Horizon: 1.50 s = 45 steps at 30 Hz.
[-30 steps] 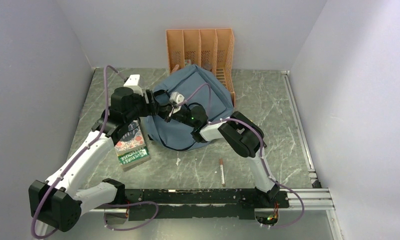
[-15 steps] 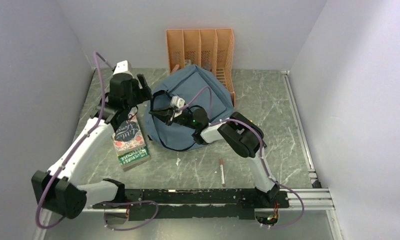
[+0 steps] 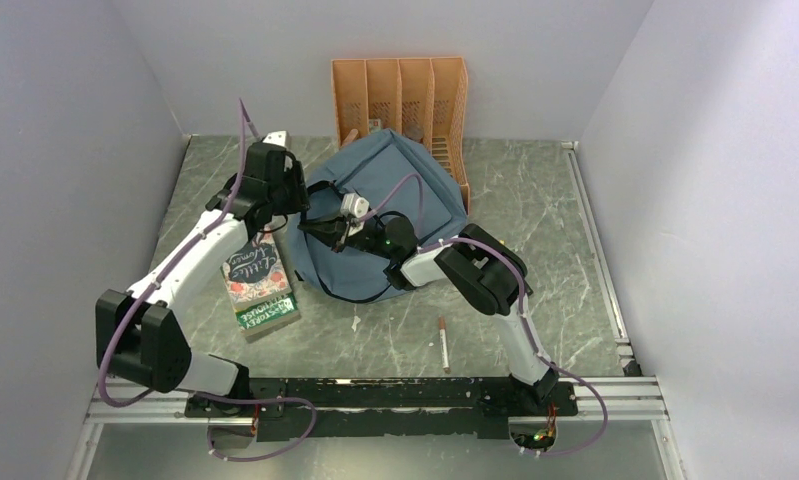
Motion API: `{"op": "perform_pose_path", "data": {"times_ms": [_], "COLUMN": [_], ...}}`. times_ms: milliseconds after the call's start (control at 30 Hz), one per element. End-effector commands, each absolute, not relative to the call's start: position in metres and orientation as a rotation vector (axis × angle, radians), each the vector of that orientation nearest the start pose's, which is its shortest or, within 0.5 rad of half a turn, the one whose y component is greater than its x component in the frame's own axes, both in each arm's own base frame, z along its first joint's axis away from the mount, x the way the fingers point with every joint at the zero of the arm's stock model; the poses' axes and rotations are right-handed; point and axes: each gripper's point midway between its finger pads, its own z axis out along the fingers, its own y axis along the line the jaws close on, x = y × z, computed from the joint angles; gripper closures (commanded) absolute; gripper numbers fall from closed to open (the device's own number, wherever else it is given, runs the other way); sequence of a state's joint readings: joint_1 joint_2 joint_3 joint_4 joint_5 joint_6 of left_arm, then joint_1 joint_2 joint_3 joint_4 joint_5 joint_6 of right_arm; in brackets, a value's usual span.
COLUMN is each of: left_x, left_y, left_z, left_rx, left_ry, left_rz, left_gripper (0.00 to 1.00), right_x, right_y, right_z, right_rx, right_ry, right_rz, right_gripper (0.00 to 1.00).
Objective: Pack the student bag
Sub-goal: Unzip the student bag at the center of the board.
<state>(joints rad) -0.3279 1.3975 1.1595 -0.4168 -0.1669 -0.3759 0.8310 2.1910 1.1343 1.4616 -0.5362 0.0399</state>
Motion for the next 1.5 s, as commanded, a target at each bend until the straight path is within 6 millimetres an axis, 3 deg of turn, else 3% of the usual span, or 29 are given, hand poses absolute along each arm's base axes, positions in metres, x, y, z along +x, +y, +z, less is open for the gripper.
{"op": "perform_pose_path", "data": {"times_ms": [0, 267, 500, 867, 1033, 1233, 1467], "left_x": [0.389, 0.395, 0.409, 0.448, 0.472, 0.504, 0.528], "left_y": [-0.121, -0.123, -0.119, -0.102, -0.093, -0.083, -0.060], "left_z": [0.194, 0.183, 0.195, 0.211, 0.226, 0.227, 0.227], "left_rx": [-0.111, -0.114, -0.138, -0.212, -0.248, -0.275, -0.301], "left_ry": [2.236, 2.271, 2.229, 2.174, 2.128, 2.109, 2.098], "left_rz": [-0.228, -0.214, -0.175, -0.074, -0.061, -0.040, 0.011], "left_gripper": [0.54, 0.95, 0.95, 0.95, 0.95, 0.95, 0.95], "right_x": [0.309, 0.304, 0.283, 0.241, 0.232, 0.222, 0.218], "right_y": [0.474, 0.473, 0.471, 0.456, 0.444, 0.430, 0.415], "right_z": [0.217, 0.223, 0.221, 0.209, 0.194, 0.179, 0.164], "right_rx": [-0.917, -0.944, -1.024, -1.148, -1.178, -1.194, -1.201], "right_ry": [0.789, 0.761, 0.743, 0.743, 0.791, 0.840, 0.865], "right_rz": [1.038, 1.048, 1.105, 1.232, 1.213, 1.201, 1.178], "right_gripper": [1.00, 1.00, 1.00, 1.00, 1.00, 1.00, 1.00]}}
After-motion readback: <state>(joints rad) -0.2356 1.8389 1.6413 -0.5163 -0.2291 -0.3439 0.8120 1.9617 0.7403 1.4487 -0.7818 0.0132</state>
